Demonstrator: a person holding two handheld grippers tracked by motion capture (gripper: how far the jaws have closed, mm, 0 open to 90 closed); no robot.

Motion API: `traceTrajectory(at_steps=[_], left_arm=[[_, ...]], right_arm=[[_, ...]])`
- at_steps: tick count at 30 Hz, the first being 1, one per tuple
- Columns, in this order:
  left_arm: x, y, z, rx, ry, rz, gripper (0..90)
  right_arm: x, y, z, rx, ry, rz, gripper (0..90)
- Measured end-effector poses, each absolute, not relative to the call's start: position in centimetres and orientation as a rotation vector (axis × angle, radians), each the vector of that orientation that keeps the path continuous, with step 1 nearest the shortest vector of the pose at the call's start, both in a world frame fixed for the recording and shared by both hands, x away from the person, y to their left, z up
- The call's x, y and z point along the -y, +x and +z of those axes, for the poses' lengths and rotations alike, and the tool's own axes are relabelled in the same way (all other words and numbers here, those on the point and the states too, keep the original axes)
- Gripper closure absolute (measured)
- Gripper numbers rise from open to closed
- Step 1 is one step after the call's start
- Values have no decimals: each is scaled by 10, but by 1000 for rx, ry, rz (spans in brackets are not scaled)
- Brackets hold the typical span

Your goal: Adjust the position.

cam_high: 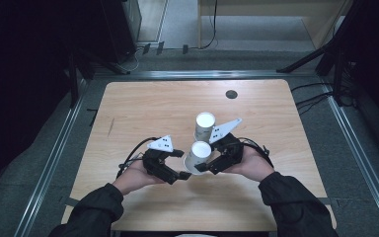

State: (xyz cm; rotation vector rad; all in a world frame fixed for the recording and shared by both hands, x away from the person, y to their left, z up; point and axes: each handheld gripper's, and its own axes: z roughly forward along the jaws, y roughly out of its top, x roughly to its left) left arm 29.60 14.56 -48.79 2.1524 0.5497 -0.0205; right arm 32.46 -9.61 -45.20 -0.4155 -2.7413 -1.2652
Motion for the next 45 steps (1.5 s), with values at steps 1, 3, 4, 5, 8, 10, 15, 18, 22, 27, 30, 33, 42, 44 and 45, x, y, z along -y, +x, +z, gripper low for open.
traceTrajectory(at_steps=[1,3,4,5,8,10,15,18,22,27,30,33,42,44,45], left_arm=[[-145,296,-488,-549,2151,-22,135],[-144,296,-489,-550,2146,-30,135],[-143,296,-489,-549,2144,-33,138],[-142,297,-489,-543,2147,-35,138],[-139,296,-491,-537,2157,-40,145],[-137,296,-492,-532,2159,-45,146],[-135,297,-493,-526,2156,-51,157],[-136,297,-494,-511,2156,-79,202],[-136,297,-494,-514,2147,-86,213],[-135,297,-494,-515,2153,-83,213],[-135,298,-494,-516,2157,-75,230],[-136,298,-493,-516,2156,-73,242],[-138,299,-492,-519,2151,-73,284],[-138,299,-492,-518,2150,-73,291],[-138,300,-492,-522,2150,-75,293]], right_arm=[[96,324,-452,2735,-416,-1269,322],[95,324,-451,2730,-418,-1267,322],[95,324,-451,2733,-413,-1266,321],[95,324,-451,2733,-413,-1266,321],[94,323,-451,2727,-411,-1266,320],[93,323,-451,2722,-401,-1279,320],[91,322,-452,2722,-389,-1275,320],[89,321,-452,2726,-386,-1269,321],[89,321,-453,2720,-392,-1267,320],[87,320,-453,2720,-386,-1266,320],[88,320,-454,2724,-391,-1264,320],[88,321,-453,2721,-394,-1268,319],[89,321,-453,2728,-396,-1285,313],[89,321,-453,2729,-396,-1289,308],[89,321,-453,2728,-394,-1292,305]])
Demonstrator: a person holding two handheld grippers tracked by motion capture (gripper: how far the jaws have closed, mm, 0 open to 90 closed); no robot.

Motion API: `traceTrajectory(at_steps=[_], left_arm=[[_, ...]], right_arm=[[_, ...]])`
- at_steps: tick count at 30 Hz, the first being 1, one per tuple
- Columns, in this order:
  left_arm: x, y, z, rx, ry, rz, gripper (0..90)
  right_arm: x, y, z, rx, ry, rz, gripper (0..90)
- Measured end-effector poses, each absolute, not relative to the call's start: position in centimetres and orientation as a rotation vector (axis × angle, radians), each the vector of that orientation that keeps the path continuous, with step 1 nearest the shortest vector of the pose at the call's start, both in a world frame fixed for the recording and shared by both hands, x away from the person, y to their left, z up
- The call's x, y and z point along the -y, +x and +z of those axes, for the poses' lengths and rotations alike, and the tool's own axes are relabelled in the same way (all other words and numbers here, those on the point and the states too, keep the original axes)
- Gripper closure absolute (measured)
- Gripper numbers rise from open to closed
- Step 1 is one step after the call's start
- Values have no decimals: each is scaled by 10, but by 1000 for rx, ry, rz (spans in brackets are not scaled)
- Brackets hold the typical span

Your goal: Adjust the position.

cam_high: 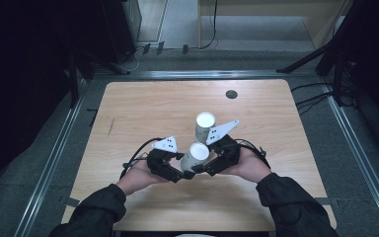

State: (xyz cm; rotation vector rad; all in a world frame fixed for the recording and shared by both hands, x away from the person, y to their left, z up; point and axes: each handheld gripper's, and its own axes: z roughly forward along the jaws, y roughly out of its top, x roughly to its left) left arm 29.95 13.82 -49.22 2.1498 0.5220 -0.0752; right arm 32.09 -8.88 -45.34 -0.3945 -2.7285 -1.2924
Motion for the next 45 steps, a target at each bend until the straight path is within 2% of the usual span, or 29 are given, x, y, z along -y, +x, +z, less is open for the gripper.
traceTrajectory(at_steps=[1,2,3,6,10,17,20,27,39,45], left_arm=[[-138,300,-492,-522,2150,-75,347],[-141,300,-492,-500,2140,-99,347],[-141,300,-492,-512,2129,-96,520],[-140,300,-492,-510,2128,-102,430],[-138,299,-493,-503,2150,-91,417],[-142,301,-494,-536,2149,-64,230],[-144,300,-492,-529,2140,-52,190],[-142,297,-491,-478,2146,-27,208],[-144,297,-488,-484,2136,-18,275],[-146,297,-487,-484,2130,-17,280]], right_arm=[[89,321,-453,2728,-394,-1292,305],[89,321,-453,2729,-395,-1293,287],[89,321,-454,2763,-426,-1308,291],[90,321,-453,2732,-423,-1294,333],[87,318,-453,2778,-380,-1275,332],[88,320,-453,2747,-402,-1249,332],[89,322,-454,2736,-412,-1230,333],[86,322,-456,2717,-404,-1195,330],[88,323,-455,2695,-418,-1242,317],[88,323,-456,2692,-419,-1244,298]])
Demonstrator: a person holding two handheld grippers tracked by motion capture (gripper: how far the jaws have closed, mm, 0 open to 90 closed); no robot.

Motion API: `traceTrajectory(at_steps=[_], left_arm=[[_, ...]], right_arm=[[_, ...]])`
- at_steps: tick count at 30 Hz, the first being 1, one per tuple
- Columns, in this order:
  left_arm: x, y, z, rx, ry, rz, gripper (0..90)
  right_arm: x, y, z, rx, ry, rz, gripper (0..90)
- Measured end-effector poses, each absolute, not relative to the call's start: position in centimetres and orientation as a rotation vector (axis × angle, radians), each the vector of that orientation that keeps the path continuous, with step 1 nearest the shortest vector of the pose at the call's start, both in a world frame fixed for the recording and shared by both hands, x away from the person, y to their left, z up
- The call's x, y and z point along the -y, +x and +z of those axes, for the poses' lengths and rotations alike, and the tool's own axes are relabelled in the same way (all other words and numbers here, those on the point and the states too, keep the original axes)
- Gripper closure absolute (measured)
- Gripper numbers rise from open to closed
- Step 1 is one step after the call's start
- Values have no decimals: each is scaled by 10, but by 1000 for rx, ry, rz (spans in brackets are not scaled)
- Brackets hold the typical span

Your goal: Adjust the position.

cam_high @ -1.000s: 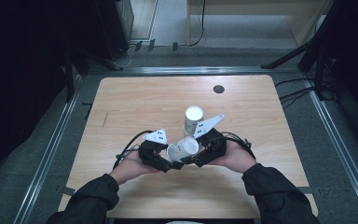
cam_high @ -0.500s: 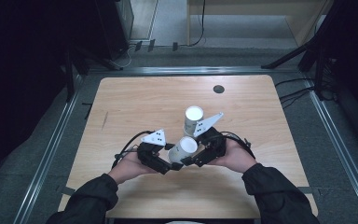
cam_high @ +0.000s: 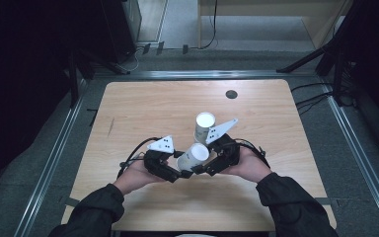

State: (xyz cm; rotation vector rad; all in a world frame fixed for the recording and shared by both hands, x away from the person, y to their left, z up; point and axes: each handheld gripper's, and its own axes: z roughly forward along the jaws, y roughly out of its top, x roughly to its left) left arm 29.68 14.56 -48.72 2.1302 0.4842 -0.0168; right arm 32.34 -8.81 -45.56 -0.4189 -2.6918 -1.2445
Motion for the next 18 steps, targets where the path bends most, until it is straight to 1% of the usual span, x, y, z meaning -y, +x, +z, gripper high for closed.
traceTrajectory(at_steps=[5,18], left_arm=[[-150,298,-486,-495,2120,-12,281],[-163,301,-481,-519,2114,0,280]], right_arm=[[90,324,-456,2703,-434,-1265,273],[105,326,-451,2703,-476,-1310,268]])
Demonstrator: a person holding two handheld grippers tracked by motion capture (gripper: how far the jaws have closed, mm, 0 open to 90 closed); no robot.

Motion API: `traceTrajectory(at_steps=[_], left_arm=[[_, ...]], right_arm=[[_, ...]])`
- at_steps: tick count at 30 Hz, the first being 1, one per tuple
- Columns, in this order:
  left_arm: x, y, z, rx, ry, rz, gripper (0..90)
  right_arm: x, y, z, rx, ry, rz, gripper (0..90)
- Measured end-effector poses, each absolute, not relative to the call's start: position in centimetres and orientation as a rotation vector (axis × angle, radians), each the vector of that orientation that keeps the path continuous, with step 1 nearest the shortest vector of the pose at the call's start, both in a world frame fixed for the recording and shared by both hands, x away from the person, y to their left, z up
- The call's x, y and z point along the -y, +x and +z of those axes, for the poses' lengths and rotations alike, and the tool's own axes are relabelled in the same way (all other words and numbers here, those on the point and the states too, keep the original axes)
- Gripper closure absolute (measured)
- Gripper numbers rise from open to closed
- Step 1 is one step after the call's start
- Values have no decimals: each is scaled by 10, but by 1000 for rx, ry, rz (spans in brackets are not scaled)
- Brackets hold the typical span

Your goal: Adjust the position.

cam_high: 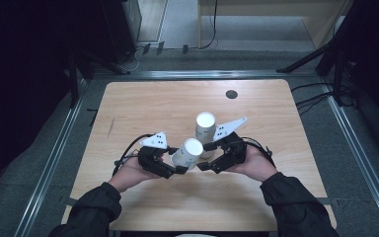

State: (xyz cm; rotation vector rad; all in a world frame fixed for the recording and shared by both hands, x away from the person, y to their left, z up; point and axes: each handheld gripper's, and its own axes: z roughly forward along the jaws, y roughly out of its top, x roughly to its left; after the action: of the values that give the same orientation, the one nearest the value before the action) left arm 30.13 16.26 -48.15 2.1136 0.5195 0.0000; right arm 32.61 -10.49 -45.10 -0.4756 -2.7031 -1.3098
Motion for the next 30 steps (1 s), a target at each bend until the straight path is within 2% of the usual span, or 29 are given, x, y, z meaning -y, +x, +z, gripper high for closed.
traceTrajectory(at_steps=[14,30], left_arm=[[-168,297,-473,-477,2266,37,285],[-149,295,-483,-461,2381,-52,295]], right_arm=[[108,323,-450,2721,-453,-1334,266],[93,315,-455,2748,-370,-1309,247]])
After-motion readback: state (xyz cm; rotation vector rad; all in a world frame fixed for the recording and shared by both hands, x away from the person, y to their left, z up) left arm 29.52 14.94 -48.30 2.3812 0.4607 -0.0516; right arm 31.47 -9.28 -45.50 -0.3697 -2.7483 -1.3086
